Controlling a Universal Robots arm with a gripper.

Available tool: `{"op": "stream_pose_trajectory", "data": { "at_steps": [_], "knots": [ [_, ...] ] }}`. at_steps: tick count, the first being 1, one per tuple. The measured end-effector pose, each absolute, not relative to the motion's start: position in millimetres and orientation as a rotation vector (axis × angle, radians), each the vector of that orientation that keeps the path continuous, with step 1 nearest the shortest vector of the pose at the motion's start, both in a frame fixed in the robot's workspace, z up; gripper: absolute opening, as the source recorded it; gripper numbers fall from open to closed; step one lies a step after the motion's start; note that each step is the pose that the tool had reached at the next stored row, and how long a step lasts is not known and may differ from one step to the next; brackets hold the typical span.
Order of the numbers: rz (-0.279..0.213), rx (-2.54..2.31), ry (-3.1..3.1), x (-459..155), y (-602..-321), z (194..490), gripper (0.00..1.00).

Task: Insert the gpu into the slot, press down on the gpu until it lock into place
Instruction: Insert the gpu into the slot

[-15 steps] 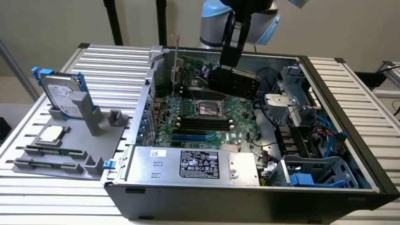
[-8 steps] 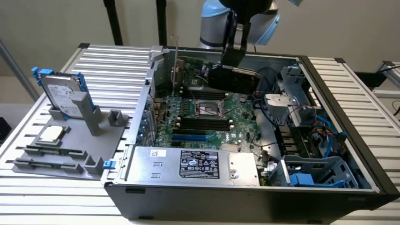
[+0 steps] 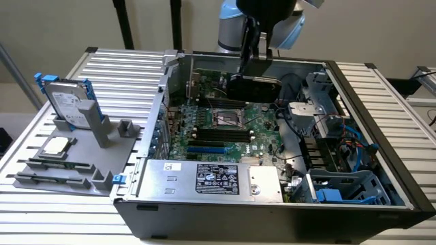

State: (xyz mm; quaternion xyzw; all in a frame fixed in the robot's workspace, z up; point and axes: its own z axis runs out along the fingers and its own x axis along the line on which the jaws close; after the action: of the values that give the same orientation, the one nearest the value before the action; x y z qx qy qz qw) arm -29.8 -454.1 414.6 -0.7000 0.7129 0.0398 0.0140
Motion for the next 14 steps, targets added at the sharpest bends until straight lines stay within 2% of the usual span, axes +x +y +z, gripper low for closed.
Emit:
{"op": "stream_pose_trajectory", "data": {
  "at_steps": [6,14],
  "knots": [
    [0.097,-2.172,2.190,-40.7,-454.0,409.3,0.26],
    [0.097,-2.172,2.190,-41.1,-454.0,409.0,0.26]
  ]
}}
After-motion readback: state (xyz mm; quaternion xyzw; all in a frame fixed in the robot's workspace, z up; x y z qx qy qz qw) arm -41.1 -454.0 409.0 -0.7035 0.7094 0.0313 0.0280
